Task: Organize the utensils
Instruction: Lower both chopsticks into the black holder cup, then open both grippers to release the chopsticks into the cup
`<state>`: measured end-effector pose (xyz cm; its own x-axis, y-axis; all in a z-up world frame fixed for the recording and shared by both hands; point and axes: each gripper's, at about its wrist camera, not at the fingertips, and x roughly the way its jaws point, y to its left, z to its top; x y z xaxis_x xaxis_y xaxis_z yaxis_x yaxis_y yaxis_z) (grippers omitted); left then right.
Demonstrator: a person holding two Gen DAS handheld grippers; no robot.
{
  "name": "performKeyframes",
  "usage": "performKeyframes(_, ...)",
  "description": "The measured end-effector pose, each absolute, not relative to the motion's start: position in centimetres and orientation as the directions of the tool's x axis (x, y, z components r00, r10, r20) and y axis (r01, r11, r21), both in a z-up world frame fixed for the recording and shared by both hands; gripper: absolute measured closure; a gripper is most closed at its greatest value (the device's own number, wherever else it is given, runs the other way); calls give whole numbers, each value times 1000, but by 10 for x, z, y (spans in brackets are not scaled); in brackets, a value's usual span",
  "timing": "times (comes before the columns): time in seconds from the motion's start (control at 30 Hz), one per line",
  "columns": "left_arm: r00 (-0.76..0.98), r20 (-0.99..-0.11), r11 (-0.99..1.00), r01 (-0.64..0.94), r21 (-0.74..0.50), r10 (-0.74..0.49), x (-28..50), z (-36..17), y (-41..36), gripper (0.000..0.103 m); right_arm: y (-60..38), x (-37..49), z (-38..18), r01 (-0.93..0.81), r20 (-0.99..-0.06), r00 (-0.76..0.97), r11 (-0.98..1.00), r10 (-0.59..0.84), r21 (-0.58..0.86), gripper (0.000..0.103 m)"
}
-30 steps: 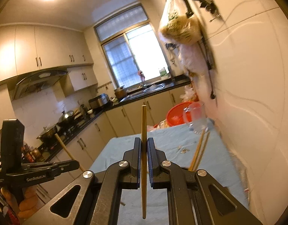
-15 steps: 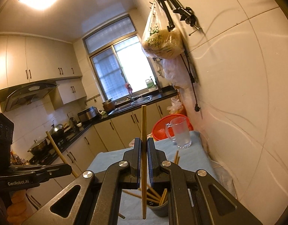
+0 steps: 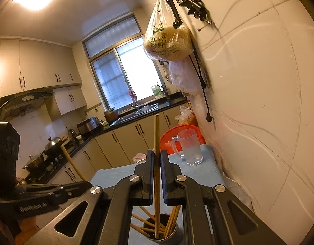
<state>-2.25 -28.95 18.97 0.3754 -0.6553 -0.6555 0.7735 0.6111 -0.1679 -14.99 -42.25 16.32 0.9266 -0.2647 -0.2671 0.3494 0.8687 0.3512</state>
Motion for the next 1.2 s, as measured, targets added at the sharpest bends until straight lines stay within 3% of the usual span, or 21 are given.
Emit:
performKeyframes(0.47, 334, -732, 638, 750, -175, -594, 1, 140, -305, 97, -429, -110, 115, 365, -378, 896, 870, -233, 331, 96)
performKeyframes(0.83, 347, -731, 653, 737, -175, -587, 1, 139, -299, 97, -427, -110, 101, 375, -425, 879, 863, -216, 337, 93)
performKeyframes(0.97, 350, -719, 651, 736, -185, -600, -3, 146, -290, 96, -423, -119, 111, 371, -398, 889, 867, -228, 332, 69)
performKeyframes(1.1, 361, -699, 650, 735, -193, -617, -8, 157, -276, 95, -418, -132, 122, 376, -370, 895, 866, -247, 331, 66)
performKeyframes(1.13, 365, -692, 650, 734, -197, -622, -10, 160, -270, 91, -417, -137, 125, 375, -362, 898, 863, -249, 338, 63)
performKeyframes(1.2, 385, -672, 653, 731, -196, -633, -15, 168, -258, 76, -414, -144, 130, 372, -345, 904, 860, -251, 349, 44)
